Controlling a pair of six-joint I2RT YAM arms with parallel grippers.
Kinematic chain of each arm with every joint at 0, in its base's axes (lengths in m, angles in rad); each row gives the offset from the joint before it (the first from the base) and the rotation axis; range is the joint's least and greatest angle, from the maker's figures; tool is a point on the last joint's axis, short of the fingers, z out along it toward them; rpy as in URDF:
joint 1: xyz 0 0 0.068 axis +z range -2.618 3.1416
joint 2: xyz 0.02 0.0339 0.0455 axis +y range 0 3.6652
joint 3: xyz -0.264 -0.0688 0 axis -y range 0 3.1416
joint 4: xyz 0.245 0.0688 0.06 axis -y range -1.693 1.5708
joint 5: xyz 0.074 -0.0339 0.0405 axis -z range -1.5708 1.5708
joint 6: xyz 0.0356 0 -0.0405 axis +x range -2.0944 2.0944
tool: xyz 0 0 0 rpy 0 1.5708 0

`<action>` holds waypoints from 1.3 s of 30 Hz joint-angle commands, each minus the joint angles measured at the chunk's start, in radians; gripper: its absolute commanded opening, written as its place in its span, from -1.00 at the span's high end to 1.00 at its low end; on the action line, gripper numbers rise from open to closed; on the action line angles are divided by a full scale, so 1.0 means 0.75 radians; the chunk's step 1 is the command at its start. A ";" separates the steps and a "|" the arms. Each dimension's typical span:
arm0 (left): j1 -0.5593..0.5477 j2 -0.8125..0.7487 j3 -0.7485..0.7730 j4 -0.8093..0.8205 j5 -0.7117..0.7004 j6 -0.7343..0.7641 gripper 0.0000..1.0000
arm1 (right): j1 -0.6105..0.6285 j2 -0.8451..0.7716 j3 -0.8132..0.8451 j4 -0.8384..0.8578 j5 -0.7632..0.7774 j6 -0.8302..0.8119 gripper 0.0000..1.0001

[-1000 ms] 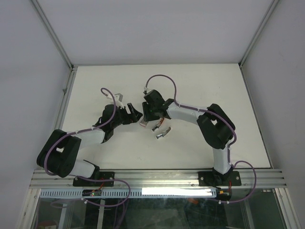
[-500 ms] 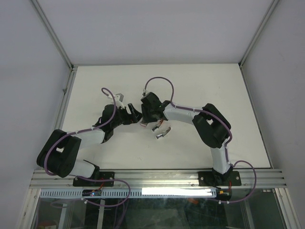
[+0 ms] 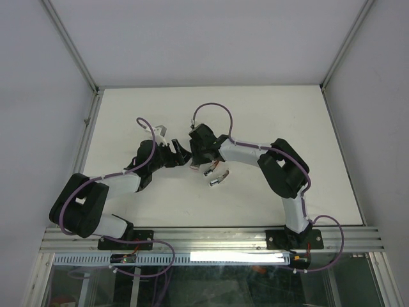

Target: Load the staples into the stapler

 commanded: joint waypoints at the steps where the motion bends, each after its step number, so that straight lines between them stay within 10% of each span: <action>1: 0.004 0.001 -0.007 0.099 0.031 0.015 -0.56 | 0.002 -0.030 0.050 0.017 0.044 -0.035 0.32; 20: -0.020 0.052 0.004 0.124 0.056 0.004 -0.54 | 0.013 -0.074 0.039 -0.008 0.166 -0.159 0.62; 39: -0.161 0.311 0.175 0.110 -0.054 0.012 0.24 | 0.009 -0.148 -0.036 0.025 0.201 -0.187 0.67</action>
